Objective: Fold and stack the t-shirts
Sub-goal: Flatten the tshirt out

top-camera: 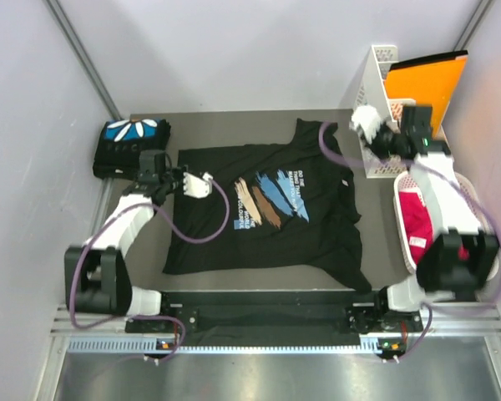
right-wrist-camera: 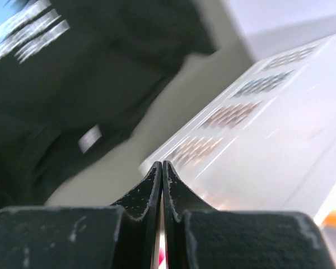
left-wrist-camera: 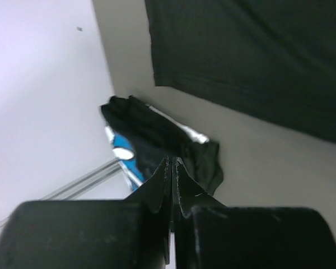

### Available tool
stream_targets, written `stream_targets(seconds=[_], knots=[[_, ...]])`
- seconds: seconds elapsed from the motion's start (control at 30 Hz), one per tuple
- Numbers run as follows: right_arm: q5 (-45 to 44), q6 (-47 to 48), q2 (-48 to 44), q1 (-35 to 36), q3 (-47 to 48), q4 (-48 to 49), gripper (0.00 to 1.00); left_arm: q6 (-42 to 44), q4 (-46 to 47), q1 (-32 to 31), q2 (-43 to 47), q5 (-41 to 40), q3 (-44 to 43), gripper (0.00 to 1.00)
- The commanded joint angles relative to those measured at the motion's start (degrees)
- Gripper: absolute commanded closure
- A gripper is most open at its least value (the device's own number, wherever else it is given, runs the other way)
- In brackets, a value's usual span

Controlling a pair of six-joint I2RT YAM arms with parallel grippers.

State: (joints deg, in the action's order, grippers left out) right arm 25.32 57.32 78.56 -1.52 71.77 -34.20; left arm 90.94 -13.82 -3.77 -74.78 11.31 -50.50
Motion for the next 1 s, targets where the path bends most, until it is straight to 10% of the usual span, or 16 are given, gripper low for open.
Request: stream_targets(seconds=[0.0,0.27,0.97], knots=[[0.95,-13.53,17.29,0.38,20.75,-3.33,1.00,-5.59,12.66,-0.45,-9.56,-2.96,-9.25,1.00],[2.11,-13.99,45.26,4.06,50.73,-15.63,1.00,-5.59,24.02,-2.55,-24.43,-12.70,-19.35,1.00],[-9.23,-7.31,32.52,12.24,25.52,-2.55,1.00,-7.18,27.01,-6.69,-25.33,-16.58,-18.93,1.00]])
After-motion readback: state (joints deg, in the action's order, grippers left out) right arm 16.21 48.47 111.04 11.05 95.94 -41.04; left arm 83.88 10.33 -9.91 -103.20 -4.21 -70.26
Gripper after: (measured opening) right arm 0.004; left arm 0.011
